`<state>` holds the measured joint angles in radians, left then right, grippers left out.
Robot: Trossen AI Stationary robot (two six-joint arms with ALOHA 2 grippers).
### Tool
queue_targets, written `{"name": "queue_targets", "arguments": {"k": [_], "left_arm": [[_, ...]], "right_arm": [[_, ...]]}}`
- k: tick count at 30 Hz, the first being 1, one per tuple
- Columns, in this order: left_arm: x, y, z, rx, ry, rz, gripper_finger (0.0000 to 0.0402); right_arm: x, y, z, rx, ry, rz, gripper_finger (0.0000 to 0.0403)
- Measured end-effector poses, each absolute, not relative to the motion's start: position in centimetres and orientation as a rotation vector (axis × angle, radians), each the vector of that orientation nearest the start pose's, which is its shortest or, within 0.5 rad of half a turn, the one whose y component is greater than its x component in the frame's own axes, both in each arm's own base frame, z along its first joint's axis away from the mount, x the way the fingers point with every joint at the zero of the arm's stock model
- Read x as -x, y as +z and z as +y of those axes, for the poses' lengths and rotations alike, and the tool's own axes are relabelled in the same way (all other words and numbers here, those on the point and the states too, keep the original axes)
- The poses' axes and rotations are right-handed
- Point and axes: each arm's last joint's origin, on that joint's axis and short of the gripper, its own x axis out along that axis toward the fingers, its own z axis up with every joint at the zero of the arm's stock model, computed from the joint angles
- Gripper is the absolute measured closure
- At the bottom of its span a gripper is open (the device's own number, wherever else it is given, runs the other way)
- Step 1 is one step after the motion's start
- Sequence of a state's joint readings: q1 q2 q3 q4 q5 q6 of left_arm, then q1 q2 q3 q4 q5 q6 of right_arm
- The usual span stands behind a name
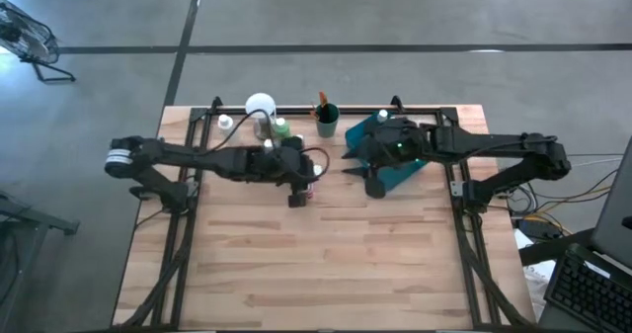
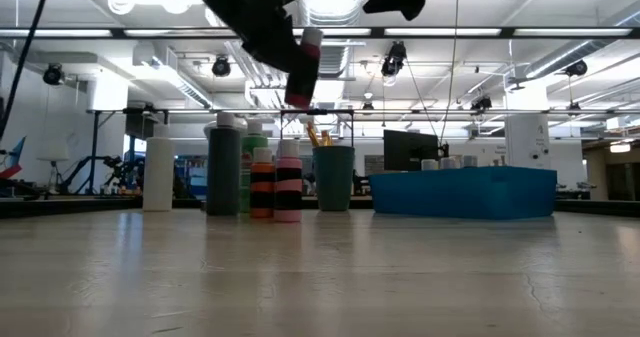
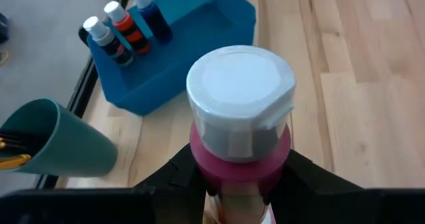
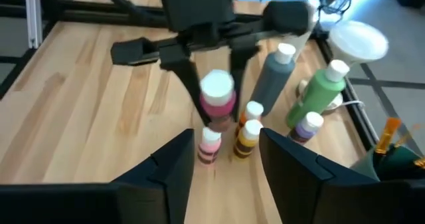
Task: Pick & Place Paint Supplies
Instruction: Put the red paint bottle into the blue bin
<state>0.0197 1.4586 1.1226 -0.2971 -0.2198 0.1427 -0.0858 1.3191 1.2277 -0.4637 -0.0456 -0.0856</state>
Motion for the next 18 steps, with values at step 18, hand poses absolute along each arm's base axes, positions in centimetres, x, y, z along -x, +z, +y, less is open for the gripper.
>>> {"name": "queue_targets", "arguments": {"k": [18], "left_arm": [[-34.0,31.2,1.7,-0.253,0.167,0.793,0.0278]], "right_arm": [[-32.6,33.3,-1.9,0.105,0.043,0.646,0.0227]]}}
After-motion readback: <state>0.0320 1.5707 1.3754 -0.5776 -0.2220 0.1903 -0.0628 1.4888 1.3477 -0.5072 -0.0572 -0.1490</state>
